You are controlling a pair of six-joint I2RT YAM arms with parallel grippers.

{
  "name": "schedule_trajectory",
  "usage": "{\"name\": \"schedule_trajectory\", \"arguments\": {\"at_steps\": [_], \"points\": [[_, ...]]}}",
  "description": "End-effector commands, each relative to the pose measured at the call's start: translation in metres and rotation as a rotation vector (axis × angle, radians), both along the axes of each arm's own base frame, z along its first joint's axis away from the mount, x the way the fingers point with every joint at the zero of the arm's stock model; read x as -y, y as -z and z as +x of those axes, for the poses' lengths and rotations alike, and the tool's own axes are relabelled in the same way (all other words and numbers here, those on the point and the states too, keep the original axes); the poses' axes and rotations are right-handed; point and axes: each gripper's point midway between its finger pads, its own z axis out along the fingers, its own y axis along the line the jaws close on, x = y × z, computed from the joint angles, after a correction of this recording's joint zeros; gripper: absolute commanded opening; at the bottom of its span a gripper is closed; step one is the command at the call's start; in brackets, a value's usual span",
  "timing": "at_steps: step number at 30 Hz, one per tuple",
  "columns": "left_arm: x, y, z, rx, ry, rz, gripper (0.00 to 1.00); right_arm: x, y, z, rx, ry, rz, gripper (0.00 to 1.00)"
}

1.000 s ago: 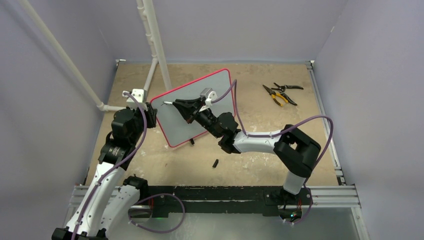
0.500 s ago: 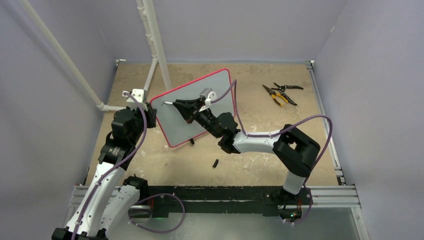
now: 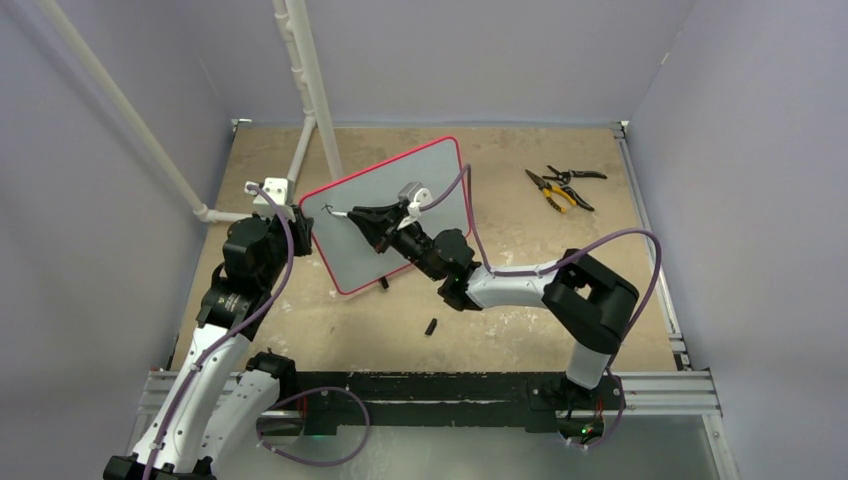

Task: Write a sentence on the whiteboard

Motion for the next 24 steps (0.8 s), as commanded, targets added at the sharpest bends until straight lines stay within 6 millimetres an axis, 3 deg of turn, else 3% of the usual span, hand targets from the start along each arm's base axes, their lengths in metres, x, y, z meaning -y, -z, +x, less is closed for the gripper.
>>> {"name": "schedule_trajectory", "arguments": {"at_steps": [1,9,24], "points": [[0.001,-0.016,0.004,0.052,-0.001,-0.011,0.22,0.003,0.012,0.002,-0.016,0.017,-0.014,0.0],[0.001,-0.015,0.004,0.05,0.001,-0.01,0.22,0.003,0.024,-0.002,-0.034,-0.002,-0.033,0.0],[0.004,-0.012,0.006,0.034,0.014,-0.01,0.21,-0.008,0.004,-0.012,0.012,-0.065,0.015,0.0]]}}
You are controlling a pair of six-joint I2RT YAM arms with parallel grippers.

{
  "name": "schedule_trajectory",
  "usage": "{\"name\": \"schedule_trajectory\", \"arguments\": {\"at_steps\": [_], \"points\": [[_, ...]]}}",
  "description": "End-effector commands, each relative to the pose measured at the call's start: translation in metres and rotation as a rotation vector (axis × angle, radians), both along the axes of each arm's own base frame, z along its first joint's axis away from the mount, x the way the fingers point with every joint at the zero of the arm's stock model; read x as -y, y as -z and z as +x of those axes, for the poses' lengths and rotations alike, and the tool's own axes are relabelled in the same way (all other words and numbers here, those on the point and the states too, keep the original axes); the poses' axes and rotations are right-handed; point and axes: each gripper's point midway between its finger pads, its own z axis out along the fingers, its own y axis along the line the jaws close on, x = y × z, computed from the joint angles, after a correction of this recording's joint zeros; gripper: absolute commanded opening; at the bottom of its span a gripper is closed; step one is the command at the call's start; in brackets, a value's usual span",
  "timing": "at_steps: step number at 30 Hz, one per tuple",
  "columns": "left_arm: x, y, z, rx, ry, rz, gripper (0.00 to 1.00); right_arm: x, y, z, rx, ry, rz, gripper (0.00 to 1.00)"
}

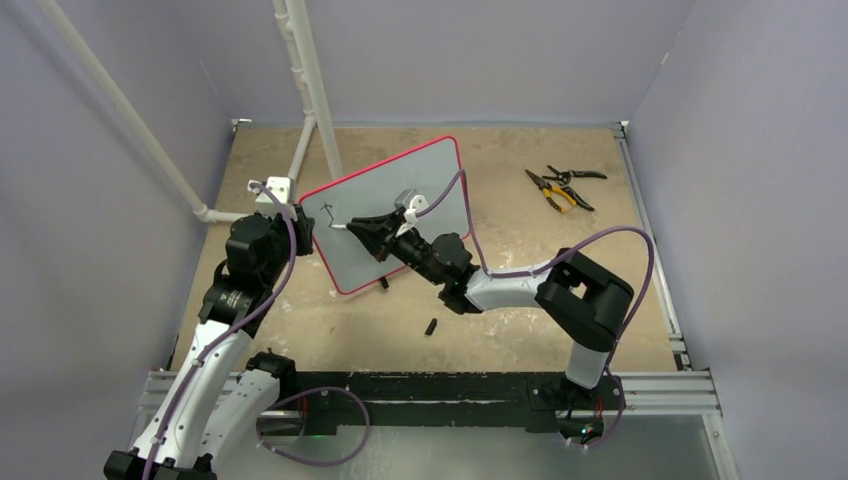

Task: Write a sentence on the whiteboard

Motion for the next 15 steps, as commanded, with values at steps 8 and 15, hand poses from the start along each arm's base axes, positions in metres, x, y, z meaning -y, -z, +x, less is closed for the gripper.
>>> {"name": "schedule_trajectory", "arguments": {"at_steps": [8,15], "points": [[0.003,-0.017,0.004,0.055,0.011,-0.014,0.22,0.013,-0.061,-0.014,0.08,-0.021,0.161,0.0],[0.002,-0.016,0.004,0.051,0.009,-0.013,0.21,0.028,-0.061,-0.007,0.06,0.058,0.156,0.0]]}}
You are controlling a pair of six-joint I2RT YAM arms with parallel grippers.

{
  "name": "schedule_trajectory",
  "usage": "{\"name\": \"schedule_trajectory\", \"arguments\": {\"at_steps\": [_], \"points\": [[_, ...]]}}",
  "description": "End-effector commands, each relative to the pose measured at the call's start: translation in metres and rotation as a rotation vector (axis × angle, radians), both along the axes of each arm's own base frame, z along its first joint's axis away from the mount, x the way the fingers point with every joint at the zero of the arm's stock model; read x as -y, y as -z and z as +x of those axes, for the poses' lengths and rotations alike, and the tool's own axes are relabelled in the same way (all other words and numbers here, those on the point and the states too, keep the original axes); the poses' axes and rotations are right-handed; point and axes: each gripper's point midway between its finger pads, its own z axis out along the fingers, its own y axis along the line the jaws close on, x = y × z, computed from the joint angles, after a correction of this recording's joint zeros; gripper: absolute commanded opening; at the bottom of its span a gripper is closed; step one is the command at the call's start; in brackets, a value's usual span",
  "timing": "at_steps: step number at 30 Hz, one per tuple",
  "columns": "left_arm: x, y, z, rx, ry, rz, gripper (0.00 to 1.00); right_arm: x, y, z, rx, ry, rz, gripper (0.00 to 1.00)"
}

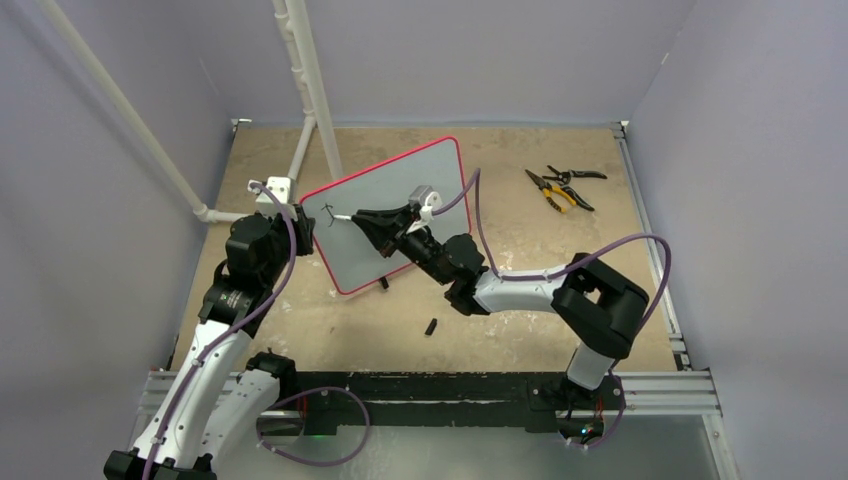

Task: Write a sentence on the whiteboard

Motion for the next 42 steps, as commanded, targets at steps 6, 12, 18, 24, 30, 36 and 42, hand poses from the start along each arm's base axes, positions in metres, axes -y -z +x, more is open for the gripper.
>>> {"name": "schedule_trajectory", "arguments": {"at_steps": [6,12,18,24,30,36,42], "points": [[0.001,-0.016,0.003,0.053,0.002,-0.011,0.21,0.019,-0.03,0.01,0.031,0.09,0.079,0.0],[0.001,-0.016,0.004,0.052,0.002,-0.011,0.21,0.019,-0.032,0.015,0.023,0.104,0.086,0.0],[0.001,-0.016,0.004,0.053,0.002,-0.01,0.21,0.019,-0.029,0.022,0.01,0.118,0.083,0.0],[0.001,-0.016,0.004,0.051,0.004,-0.01,0.21,0.017,-0.03,0.027,0.006,0.117,0.086,0.0],[0.002,-0.016,0.004,0.051,0.004,-0.011,0.21,0.014,-0.028,0.031,0.005,0.113,0.086,0.0],[0.001,-0.016,0.004,0.051,0.005,-0.009,0.21,0.009,-0.027,0.034,0.005,0.105,0.078,0.0],[0.002,-0.016,0.004,0.051,0.006,-0.009,0.21,0.007,-0.022,0.033,0.011,0.095,0.06,0.0]]}}
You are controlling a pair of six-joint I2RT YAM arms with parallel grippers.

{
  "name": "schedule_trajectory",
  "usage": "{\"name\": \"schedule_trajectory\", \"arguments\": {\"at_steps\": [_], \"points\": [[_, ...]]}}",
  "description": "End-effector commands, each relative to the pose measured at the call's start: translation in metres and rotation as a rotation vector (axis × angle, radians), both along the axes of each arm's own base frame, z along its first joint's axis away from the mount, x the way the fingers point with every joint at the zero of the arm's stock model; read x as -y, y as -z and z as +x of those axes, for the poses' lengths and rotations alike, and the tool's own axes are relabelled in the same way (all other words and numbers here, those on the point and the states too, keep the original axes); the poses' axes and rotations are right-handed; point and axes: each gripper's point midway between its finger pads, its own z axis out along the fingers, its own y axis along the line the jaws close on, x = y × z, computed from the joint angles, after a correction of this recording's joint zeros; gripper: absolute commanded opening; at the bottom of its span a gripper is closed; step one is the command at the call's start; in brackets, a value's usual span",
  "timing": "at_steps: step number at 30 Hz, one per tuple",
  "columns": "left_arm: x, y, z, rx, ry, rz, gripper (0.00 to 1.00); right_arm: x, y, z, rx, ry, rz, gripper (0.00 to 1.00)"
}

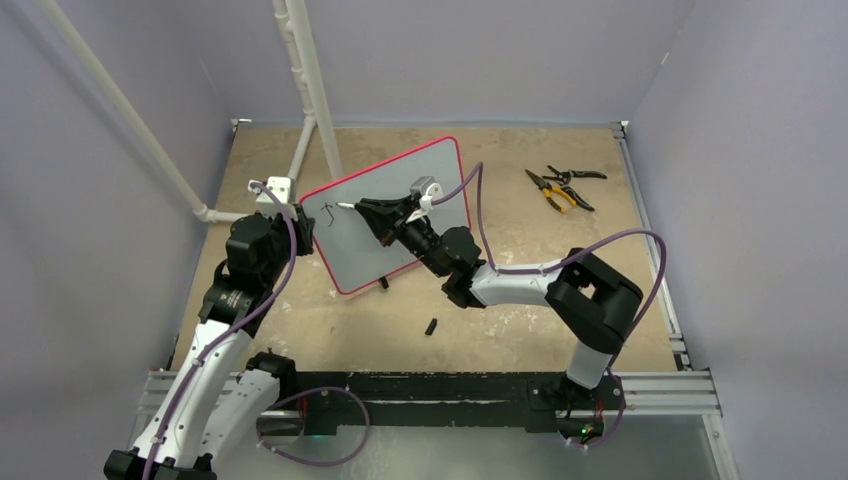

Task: Write a sentence on the whiteboard

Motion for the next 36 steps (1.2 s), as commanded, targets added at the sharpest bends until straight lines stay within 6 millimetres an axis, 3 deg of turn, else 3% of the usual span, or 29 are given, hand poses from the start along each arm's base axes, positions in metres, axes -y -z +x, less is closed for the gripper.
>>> {"name": "schedule_trajectory", "arguments": {"at_steps": [1,11,22,36], "points": [[0.002,-0.016,0.004,0.053,0.008,-0.01,0.21,-0.001,-0.015,0.004,0.034,0.005,0.028,0.0],[0.002,-0.017,0.004,0.054,0.007,-0.01,0.21,-0.002,0.01,0.001,-0.01,-0.013,-0.016,0.0],[0.001,-0.017,0.004,0.055,0.005,-0.01,0.21,0.004,0.021,0.002,-0.031,0.01,-0.038,0.0],[0.001,-0.017,0.004,0.054,0.004,-0.01,0.21,0.018,0.012,0.003,-0.026,0.055,-0.013,0.0]]}}
